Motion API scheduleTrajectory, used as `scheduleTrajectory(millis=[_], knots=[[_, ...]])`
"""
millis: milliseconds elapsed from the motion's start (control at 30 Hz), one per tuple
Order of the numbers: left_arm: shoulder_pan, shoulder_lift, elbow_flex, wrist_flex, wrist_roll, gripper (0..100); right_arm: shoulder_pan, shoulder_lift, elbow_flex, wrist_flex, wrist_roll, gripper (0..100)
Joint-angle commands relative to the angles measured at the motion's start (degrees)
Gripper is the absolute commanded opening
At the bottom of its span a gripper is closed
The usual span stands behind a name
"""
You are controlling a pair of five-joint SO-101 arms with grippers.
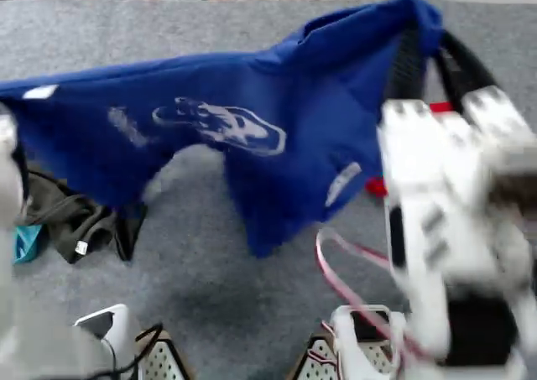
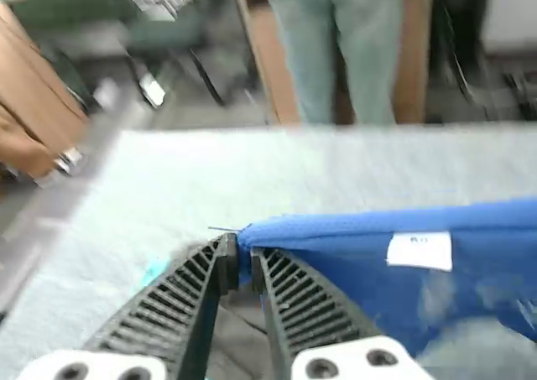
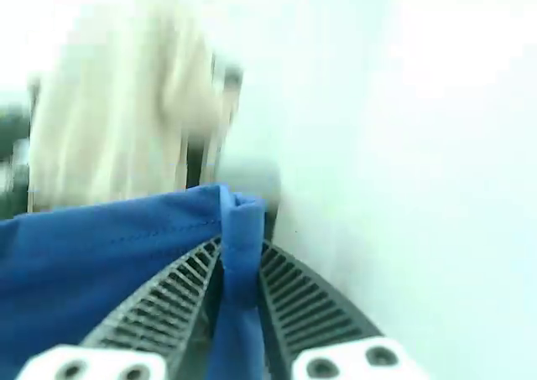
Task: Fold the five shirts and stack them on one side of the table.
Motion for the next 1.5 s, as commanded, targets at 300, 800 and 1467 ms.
scheduleTrajectory(millis=[300, 800, 1467], knots=[[-5.58, -18.46, 12.09, 0.18, -2.73, 3, -0.53, -1.63, -23.87, 8.44, -0.35, 1.4], [-2.15, -20.57, 42.15, -18.37, 2.29, 3, -0.53, 16.57, -24.31, 12.92, 0.53, 1.4], [-12.44, -20.48, 21.14, -13.54, -7.30, 3, -2.37, 16.92, -17.36, 24.00, 4.31, 1.5]])
